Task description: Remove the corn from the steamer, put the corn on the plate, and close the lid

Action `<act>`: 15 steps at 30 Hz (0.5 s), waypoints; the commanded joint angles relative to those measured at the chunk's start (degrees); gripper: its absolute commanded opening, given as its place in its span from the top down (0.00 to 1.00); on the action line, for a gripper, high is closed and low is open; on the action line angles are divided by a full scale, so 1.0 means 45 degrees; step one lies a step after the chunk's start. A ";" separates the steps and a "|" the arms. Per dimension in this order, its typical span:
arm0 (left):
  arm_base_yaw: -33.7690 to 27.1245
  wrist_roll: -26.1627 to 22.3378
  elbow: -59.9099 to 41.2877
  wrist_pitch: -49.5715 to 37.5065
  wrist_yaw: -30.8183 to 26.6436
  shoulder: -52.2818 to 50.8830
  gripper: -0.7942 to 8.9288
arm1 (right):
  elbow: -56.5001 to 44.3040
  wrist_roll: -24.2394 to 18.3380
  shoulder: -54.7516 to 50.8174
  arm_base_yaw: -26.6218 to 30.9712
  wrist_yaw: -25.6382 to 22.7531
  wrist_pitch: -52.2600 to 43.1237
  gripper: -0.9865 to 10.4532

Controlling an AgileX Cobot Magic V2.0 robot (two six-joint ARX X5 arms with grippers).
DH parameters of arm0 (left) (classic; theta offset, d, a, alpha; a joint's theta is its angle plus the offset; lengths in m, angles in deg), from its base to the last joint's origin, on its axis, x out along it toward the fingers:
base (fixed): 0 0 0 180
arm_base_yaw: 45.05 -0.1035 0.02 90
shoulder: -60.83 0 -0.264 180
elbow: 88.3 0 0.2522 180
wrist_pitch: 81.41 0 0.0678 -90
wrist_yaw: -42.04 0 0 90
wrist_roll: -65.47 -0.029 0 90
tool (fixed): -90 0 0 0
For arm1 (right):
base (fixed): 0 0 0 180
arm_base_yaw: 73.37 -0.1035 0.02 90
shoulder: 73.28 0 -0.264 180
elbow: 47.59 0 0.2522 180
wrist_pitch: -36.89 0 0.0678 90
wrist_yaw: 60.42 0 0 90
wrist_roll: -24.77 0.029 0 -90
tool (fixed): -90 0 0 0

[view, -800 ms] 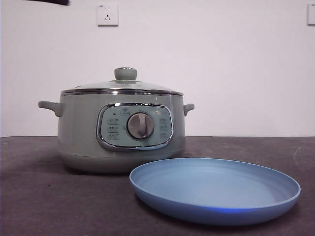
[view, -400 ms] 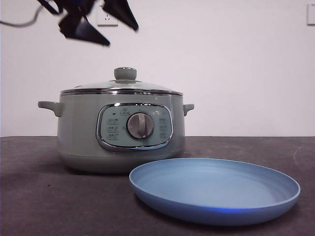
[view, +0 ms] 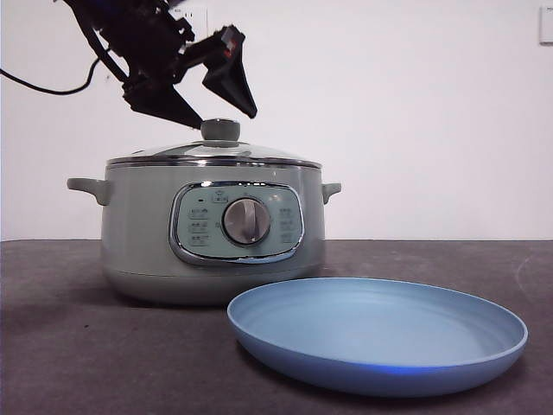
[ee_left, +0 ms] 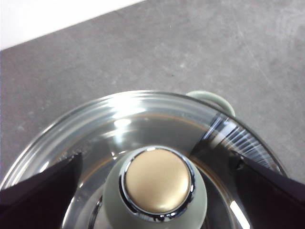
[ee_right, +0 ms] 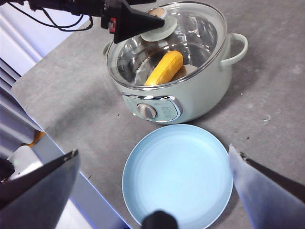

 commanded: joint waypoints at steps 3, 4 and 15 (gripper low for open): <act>0.0141 -0.0291 -0.0019 0.0083 -0.0471 0.0117 0.31 | 0.0010 -0.0010 0.0039 -0.0024 -0.0024 -0.0019 0.37; 0.0146 -0.0296 -0.0019 0.0112 -0.0466 0.0117 0.31 | 0.0010 -0.0010 0.0058 -0.0024 -0.0024 -0.0019 0.37; 0.0335 -0.0287 -0.0019 0.0510 -0.0636 0.0350 0.40 | 0.0010 -0.0010 0.0141 -0.0024 -0.0019 -0.0015 0.37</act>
